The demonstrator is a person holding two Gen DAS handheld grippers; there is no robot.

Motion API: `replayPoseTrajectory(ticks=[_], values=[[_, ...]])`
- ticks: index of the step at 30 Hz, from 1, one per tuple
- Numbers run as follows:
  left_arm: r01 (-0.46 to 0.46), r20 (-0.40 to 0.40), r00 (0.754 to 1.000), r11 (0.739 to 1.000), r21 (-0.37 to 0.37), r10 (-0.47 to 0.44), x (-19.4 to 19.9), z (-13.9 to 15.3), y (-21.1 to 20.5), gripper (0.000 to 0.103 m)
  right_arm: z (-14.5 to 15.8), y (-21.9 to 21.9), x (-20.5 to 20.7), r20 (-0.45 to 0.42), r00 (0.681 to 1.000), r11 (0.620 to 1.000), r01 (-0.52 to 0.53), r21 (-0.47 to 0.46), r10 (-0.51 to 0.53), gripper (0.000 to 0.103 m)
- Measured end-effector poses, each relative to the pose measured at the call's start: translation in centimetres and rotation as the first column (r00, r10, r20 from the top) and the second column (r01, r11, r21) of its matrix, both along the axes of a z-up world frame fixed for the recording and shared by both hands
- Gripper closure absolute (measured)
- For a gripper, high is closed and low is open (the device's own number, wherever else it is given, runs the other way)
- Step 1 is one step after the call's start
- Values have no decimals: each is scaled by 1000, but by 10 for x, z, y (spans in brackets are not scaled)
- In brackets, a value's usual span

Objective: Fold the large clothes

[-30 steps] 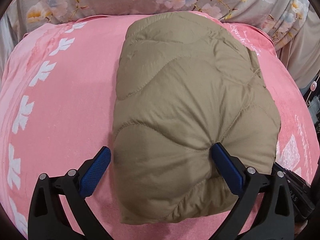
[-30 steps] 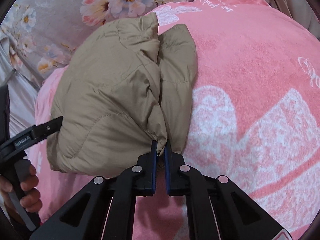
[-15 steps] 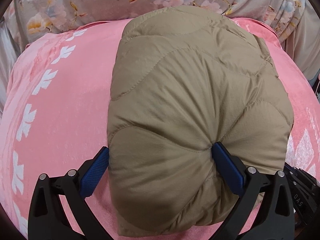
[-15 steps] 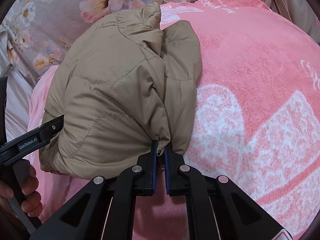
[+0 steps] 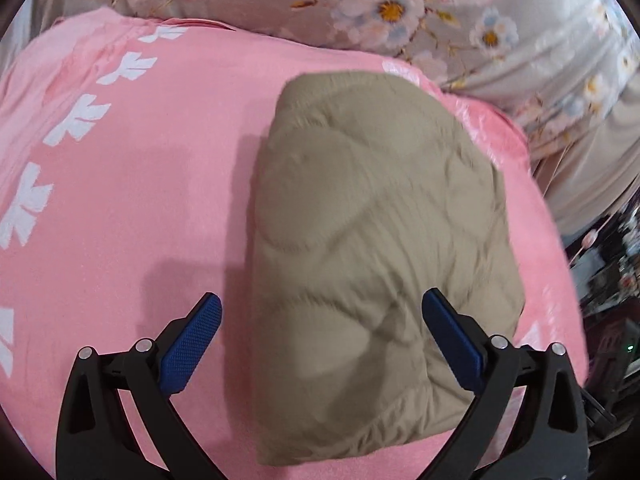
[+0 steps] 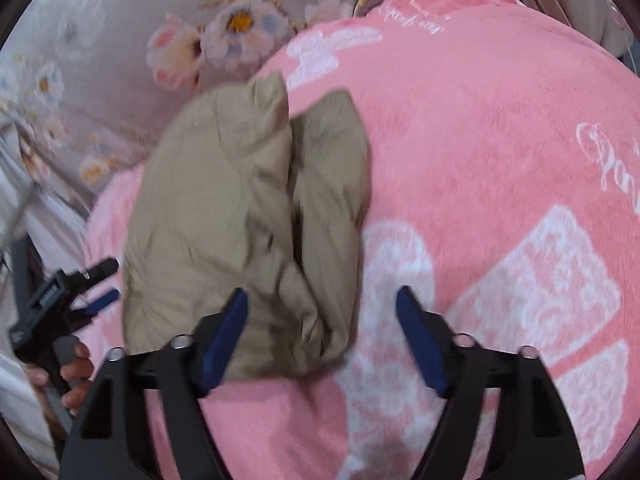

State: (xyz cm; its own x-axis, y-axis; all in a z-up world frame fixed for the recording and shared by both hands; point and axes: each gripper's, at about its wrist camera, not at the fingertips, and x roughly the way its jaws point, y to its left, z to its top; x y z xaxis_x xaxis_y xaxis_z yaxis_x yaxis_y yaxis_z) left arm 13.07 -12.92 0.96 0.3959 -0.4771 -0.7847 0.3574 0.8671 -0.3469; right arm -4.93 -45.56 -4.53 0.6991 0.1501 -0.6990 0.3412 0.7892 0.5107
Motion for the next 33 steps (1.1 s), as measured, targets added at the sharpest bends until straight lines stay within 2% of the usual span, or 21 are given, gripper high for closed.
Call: replayPoseTrajectory(ticks=[2,4,6,8,11,15,19,22,24,25,26,27,29,33], values=[[13,-55,998,1000,-25,-15,24,-5,4,5,-2,-16,11,18,1000,996,-24,86,22,22],[16,-98,995,999,-28,-18,40,-15,0,5,-14,-29,29,-3,999,982,-45,183,46,22],[35,-166,985,996,-86,-49,53,-25,-2,5,-26,-33,47,-24,996,961,-78,265,87,22],[80,-216,970,983,-163,-114,60,-32,-8,5,-37,-29,63,-3,989,921,-136,364,147,21],[95,-222,967,984,-152,-128,64,-39,-18,5,-52,-22,77,46,980,862,-191,471,192,21],[89,-219,969,988,-123,-115,69,-41,-27,5,-53,-15,85,97,974,848,-226,479,204,20],[81,-166,982,993,-83,-94,67,-41,-39,5,-51,-5,97,124,966,842,-260,473,229,18],[103,-139,984,992,-77,-113,71,-45,-39,5,-51,1,109,149,962,836,-274,476,231,20],[118,-132,983,990,-83,-129,73,-45,-40,5,-51,4,114,172,957,830,-288,478,233,28],[120,-127,983,989,-87,-130,74,-44,-39,5,-52,4,114,186,956,825,-291,485,228,39],[119,-109,986,989,-84,-128,73,-41,-37,10,-53,4,115,200,955,819,-292,494,220,50],[117,-86,989,990,-77,-124,71,-38,-39,16,-52,3,114,207,954,824,-292,485,216,55],[124,-30,992,991,-54,-126,67,-27,-36,28,-41,3,110,228,951,857,-289,427,207,69],[151,65,987,988,-35,-149,57,2,-38,48,9,16,101,305,930,927,-285,243,206,76]])
